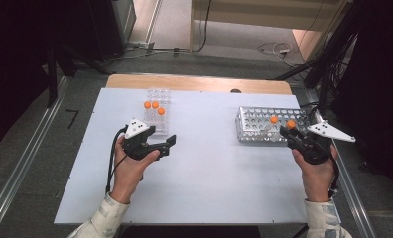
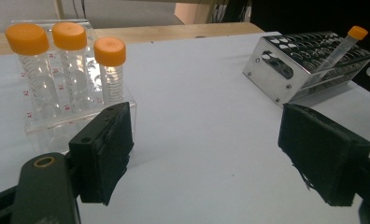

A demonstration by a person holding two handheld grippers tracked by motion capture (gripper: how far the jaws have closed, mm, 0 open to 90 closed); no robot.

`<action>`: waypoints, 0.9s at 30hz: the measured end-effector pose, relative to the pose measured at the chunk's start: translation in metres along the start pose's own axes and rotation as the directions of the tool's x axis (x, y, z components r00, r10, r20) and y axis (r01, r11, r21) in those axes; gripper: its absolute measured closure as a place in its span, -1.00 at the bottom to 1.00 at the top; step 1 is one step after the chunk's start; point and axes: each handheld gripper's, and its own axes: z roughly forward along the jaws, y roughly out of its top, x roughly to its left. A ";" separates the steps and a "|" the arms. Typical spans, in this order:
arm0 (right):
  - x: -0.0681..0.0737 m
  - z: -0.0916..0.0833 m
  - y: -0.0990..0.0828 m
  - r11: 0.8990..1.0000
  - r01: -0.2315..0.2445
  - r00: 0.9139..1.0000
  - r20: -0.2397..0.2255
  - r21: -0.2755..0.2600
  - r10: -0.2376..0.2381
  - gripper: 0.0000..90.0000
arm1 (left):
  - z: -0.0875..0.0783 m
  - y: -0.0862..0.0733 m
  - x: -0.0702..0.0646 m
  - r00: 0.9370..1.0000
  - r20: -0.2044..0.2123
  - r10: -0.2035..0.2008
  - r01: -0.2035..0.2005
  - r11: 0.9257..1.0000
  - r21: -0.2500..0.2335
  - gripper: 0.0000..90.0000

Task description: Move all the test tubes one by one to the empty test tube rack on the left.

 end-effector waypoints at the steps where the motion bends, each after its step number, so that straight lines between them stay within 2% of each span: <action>1: 0.002 0.001 0.000 1.000 0.003 1.000 -0.004 0.002 -0.003 0.59 | 0.000 0.000 0.000 1.000 0.000 0.004 -0.004 1.000 0.003 -0.61; 9: 0.021 0.008 -0.004 0.999 0.034 0.998 -0.055 0.026 -0.033 0.59 | 0.001 -0.001 -0.001 1.000 0.000 0.005 -0.005 1.000 0.005 -0.61; 14: 0.037 0.014 -0.005 0.997 0.063 0.994 -0.095 0.041 -0.059 0.59 | 0.000 -0.001 -0.001 1.000 -0.002 0.006 -0.006 1.000 0.005 -0.61; 22: 0.057 0.023 -0.007 0.994 0.090 0.984 -0.157 0.054 -0.081 0.59 | 0.001 -0.001 -0.003 1.000 0.003 0.014 -0.014 1.000 0.006 -0.61; 27: 0.073 0.032 -0.011 0.990 0.123 0.974 -0.199 0.074 -0.106 0.59 | 0.000 -0.001 -0.006 1.000 0.012 0.019 -0.019 1.000 0.007 -0.61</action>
